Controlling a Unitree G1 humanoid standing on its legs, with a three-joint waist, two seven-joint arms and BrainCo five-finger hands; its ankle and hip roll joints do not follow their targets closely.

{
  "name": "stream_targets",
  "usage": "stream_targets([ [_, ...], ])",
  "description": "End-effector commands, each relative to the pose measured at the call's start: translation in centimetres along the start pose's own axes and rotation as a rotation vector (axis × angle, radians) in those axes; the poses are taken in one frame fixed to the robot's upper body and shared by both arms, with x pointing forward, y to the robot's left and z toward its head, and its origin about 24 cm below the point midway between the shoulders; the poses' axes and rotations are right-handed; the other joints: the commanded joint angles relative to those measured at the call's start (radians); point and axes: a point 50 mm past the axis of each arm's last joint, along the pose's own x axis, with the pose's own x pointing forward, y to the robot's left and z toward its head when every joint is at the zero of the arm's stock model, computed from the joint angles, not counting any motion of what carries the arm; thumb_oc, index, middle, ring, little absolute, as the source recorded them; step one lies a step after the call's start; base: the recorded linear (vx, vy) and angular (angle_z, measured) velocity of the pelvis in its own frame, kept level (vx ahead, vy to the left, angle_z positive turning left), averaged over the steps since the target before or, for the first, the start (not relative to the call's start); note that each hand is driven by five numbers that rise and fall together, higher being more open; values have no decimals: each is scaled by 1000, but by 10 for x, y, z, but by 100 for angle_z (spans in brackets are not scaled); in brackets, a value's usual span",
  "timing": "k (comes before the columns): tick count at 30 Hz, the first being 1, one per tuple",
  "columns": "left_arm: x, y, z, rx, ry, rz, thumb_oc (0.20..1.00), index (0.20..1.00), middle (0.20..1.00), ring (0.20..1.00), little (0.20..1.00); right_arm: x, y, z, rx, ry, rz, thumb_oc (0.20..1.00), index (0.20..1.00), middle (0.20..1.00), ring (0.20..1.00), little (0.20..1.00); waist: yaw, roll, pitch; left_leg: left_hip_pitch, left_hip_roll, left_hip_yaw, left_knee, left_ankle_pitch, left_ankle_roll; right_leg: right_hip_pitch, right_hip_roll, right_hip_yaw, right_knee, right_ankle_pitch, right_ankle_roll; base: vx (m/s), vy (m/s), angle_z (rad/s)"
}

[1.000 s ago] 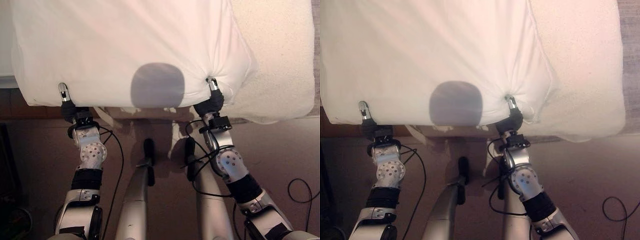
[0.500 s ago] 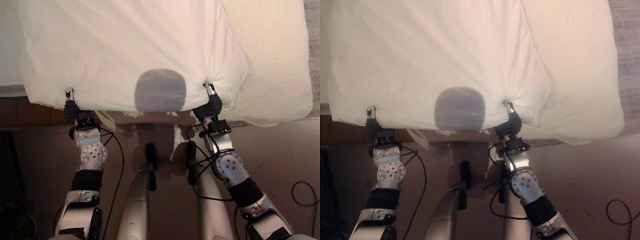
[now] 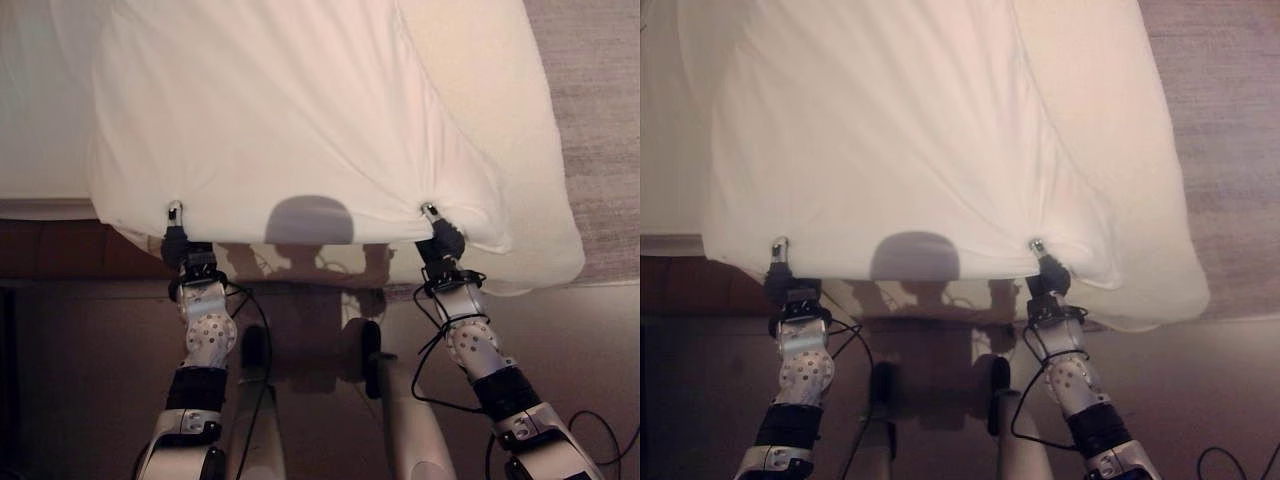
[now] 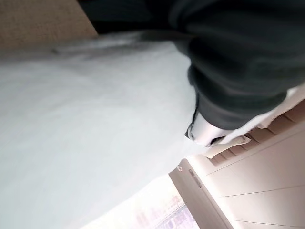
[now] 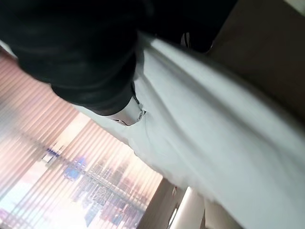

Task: Make the bed

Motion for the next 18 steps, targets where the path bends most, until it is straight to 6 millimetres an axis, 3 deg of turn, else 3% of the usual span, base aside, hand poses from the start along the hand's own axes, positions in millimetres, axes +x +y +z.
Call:
stream_targets([
  [1,7,4,62,52,-271,-70,200,200,200,200,200,-29,-63,49,-186,-259,-278,200,200,200,200,200,-18,14,-105,-70,-88,76,145,10,17,73,-138,3,-252,175,139,19,666,-20],
  [2,8,5,58,60,-259,-69,200,200,200,200,200,-29,-66,49,-223,-261,-292,200,200,200,200,200,-16,8,-101,-98,-140,83,244,-44,30,99,-175,15,-309,248,149,0,465,-5],
  [3,9,5,58,59,-259,-70,200,200,200,200,200,-29,-65,49,-223,-262,-292,200,200,200,200,200,-17,7,-103,-106,-143,83,251,-44,33,97,-178,15,-316,255,152,38,710,8],
  [4,5,12,57,86,-237,-69,200,200,200,200,200,-28,-69,43,-206,-251,-321,200,200,200,200,200,-9,11,-112,-113,-176,116,304,-117,75,116,-239,15,-406,363,152,30,487,12],
  [5,5,12,57,86,-237,-69,200,200,200,200,200,-28,-69,43,-206,-251,-321,200,200,200,200,200,-9,10,-113,-115,-176,117,304,-116,76,115,-240,15,-407,364,152,32,939,2],
  [6,-1,19,51,127,-206,-50,200,200,200,200,200,-27,-69,32,-209,-218,-338,200,200,200,200,200,9,20,-115,-114,-200,171,353,-158,102,136,-278,-93,-471,410,147,-23,614,-13],
  [8,-1,22,45,121,-179,-38,200,200,200,200,200,-30,-75,27,-226,-195,-349,200,200,200,200,200,-10,24,-119,-111,-235,177,334,-147,121,135,-211,-58,-406,310,117,-41,609,-78],
  [9,-2,22,40,133,-154,-45,200,200,200,200,200,-33,-79,25,-251,-179,-358,200,200,200,200,200,-18,28,-119,-95,-258,184,300,-128,133,109,-118,-32,-353,229,92,-48,376,-65],
  [10,-4,23,39,135,-146,-43,200,200,200,200,200,-34,-81,25,-249,-183,-365,200,200,200,200,200,-18,29,-121,-86,-271,184,274,-116,134,90,-77,-23,-325,191,81,-67,314,-20],
  [12,-12,26,31,137,-113,-29,200,200,200,200,200,-40,-86,15,-235,-150,-380,200,200,200,200,200,-15,17,-119,-53,-303,192,196,-79,140,57,59,-68,-217,131,54,-78,198,-13],
  [14,-16,29,24,176,-70,-18,200,200,200,200,200,-46,-90,14,-282,-142,-392,200,200,200,200,200,-27,17,-121,-23,-333,170,129,-46,150,51,170,-16,-124,85,37,-51,88,20],
  [16,-21,30,14,182,-31,-3,200,200,200,200,200,-50,-93,8,-250,-124,-411,200,200,200,200,200,-28,18,-129,-10,-363,161,79,-10,158,75,235,-12,-105,59,18,-42,42,45],
  [18,-28,34,9,168,-13,17,200,200,200,200,200,-52,-94,10,-283,-118,-408,200,200,200,200,200,-28,34,-139,-5,-379,144,42,10,160,90,232,3,-139,54,-2,-49,15,24],
])
